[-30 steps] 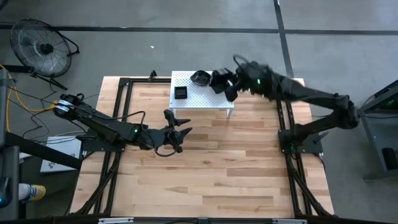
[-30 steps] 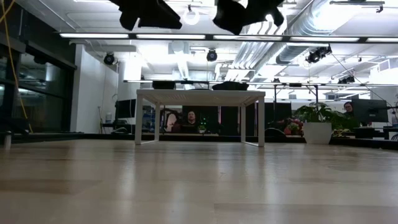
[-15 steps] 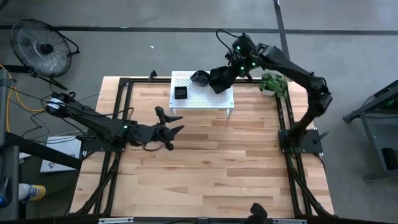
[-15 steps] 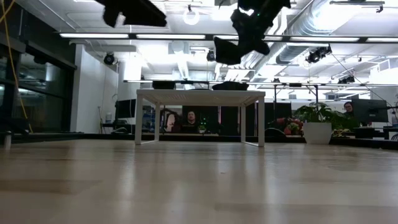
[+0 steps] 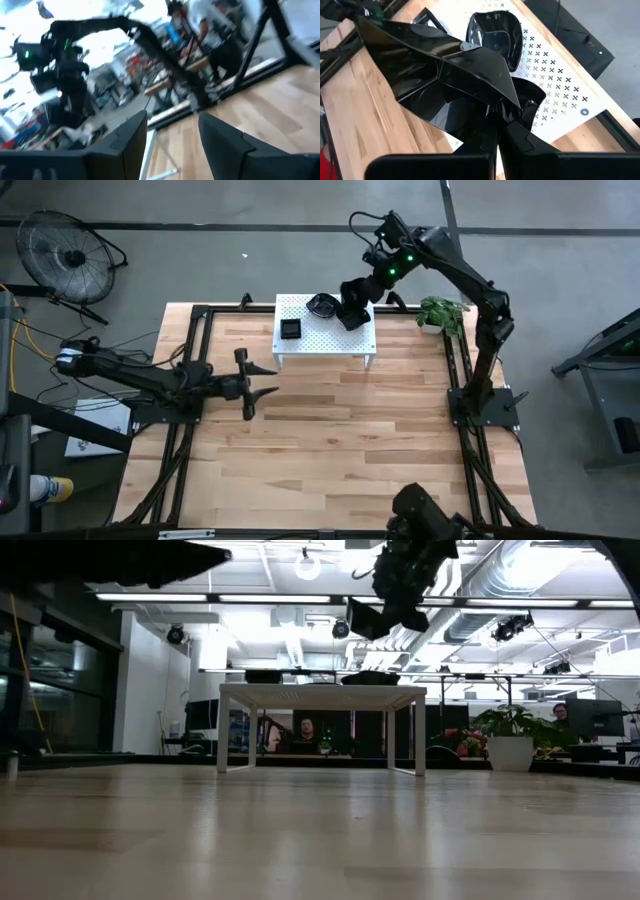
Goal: Pick & Place Mini shaped plates
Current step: Stack the black distorted square plate on top of the black distorted square plate on the shelf
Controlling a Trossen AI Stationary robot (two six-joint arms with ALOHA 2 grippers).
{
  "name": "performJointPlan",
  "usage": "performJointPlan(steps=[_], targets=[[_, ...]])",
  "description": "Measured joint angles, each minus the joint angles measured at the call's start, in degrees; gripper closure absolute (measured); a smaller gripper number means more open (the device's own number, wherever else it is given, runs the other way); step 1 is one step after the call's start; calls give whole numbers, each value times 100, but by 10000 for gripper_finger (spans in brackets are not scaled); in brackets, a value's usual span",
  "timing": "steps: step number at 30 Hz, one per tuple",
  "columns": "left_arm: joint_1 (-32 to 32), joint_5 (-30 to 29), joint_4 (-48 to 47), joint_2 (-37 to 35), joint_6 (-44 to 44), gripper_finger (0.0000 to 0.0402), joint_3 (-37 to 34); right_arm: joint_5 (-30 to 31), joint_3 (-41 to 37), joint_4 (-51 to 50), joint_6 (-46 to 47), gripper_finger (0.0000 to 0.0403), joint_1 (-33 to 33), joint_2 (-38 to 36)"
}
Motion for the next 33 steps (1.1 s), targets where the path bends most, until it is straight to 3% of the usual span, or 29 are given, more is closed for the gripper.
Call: performJointPlan(steps=[6,12,16,33], targets=[[513,1192,809,-178,-6,227,-655,-120,39,-308,-322,403,-92,240],[883,1804,1828,-180,-157,227,-1284,-118,35,-548,-637,403,-88,481],[911,1974,2347,-173,-176,227,-1575,-115,35,-671,-839,403,-92,617],[913,2012,2063,-176,-264,227,-1602,325,33,-725,-1551,403,-89,762]])
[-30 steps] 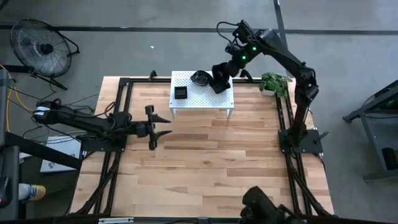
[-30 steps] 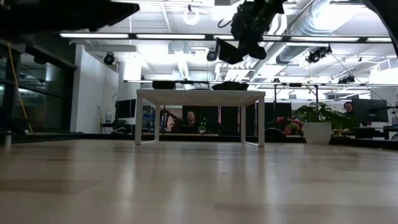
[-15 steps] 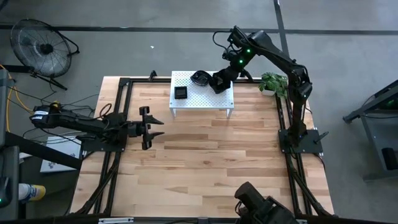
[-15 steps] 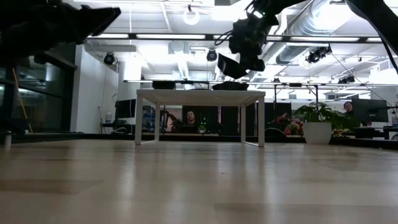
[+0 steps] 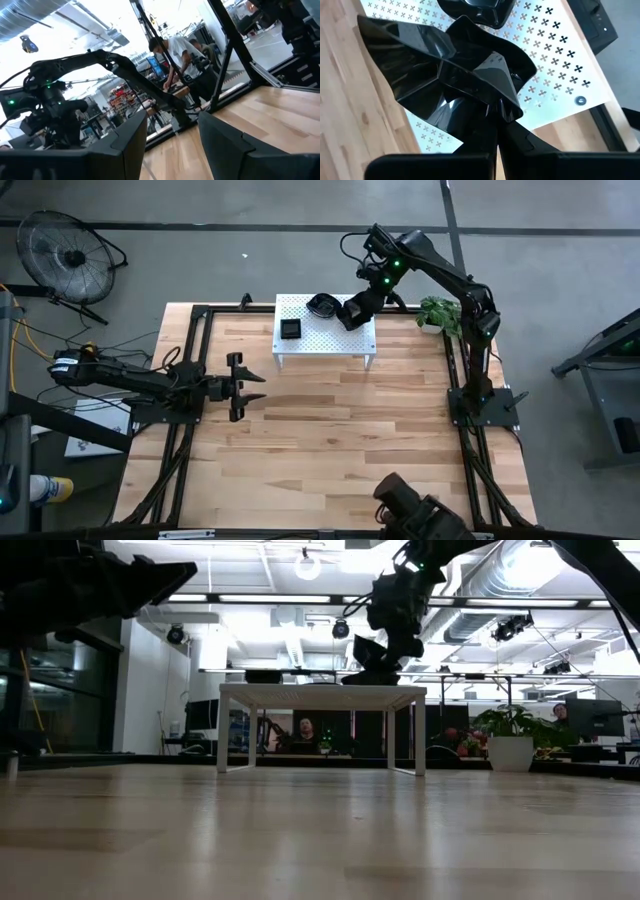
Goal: Pick & Place Mini shaped plates
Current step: Stack the black distorted square plate on top of the black distorted square plate on the shelf
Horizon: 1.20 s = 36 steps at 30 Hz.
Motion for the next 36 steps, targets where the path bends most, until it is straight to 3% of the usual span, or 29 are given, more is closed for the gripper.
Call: performJointPlan(steps=[36], targets=[[0,-13,-41,0,-151,227,-13,428,0,-96,151,402,270,-6]])
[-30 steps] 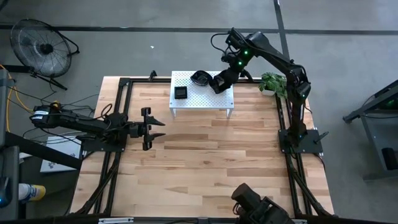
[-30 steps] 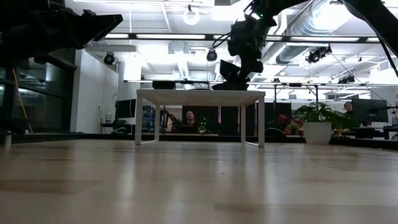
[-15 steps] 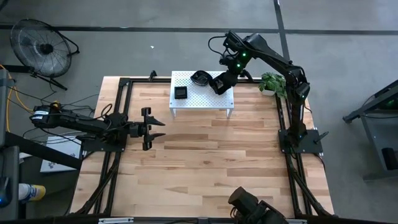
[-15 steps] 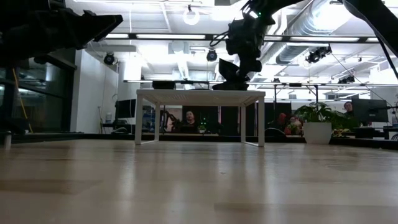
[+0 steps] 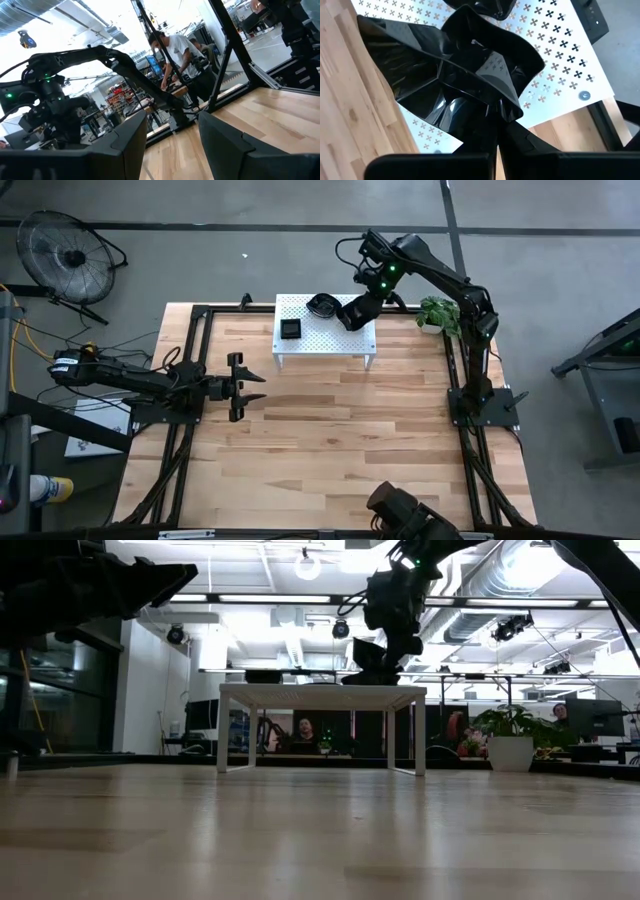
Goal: Pick & Place Mini shaped plates
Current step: Stack the black distorted square plate on top of the black distorted square plate on the shelf
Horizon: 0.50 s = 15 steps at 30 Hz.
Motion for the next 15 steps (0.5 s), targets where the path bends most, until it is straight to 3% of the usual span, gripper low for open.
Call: performJointPlan(steps=[9,15], targets=[[0,-2,0,0,-4,227,0,-125,0,-73,4,400,0,0],[0,-4,0,0,-40,227,0,-264,0,-71,25,370,0,-2]])
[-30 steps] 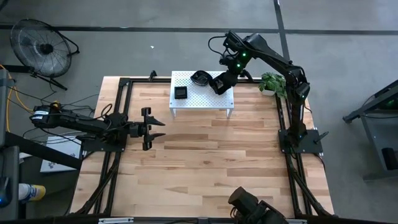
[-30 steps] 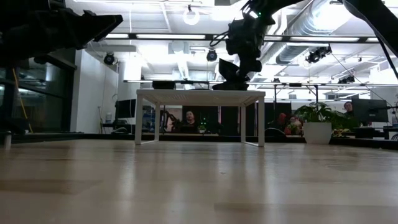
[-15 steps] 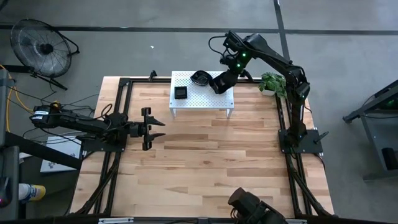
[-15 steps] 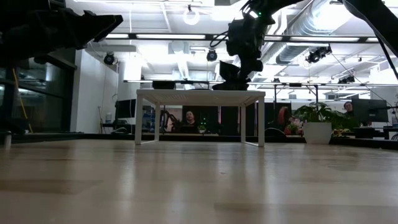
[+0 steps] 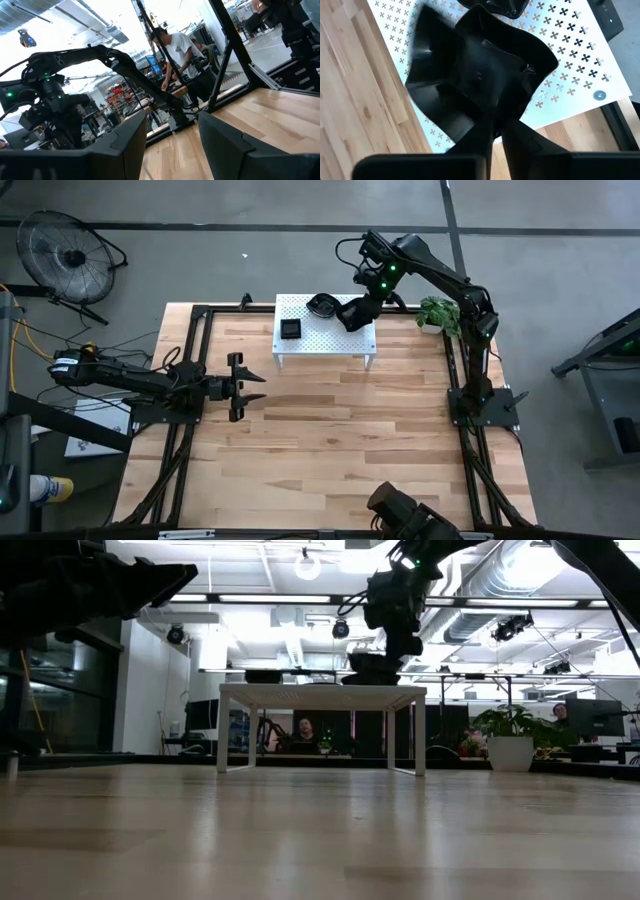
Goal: Pick & Place Mini shaped plates
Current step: Stack the black distorted square plate on top of the black distorted square plate on the shelf, then return to Home Position
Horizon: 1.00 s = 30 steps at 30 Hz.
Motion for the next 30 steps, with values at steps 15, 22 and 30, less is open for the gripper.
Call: performJointPlan(steps=[15,22,30], targets=[[0,-2,22,0,42,227,0,458,0,89,-24,324,-1,-2],[0,-4,25,0,225,227,0,573,-6,157,-93,324,-4,-91],[0,-392,-255,-444,513,227,0,-234,-7,294,-334,324,-44,-681]])
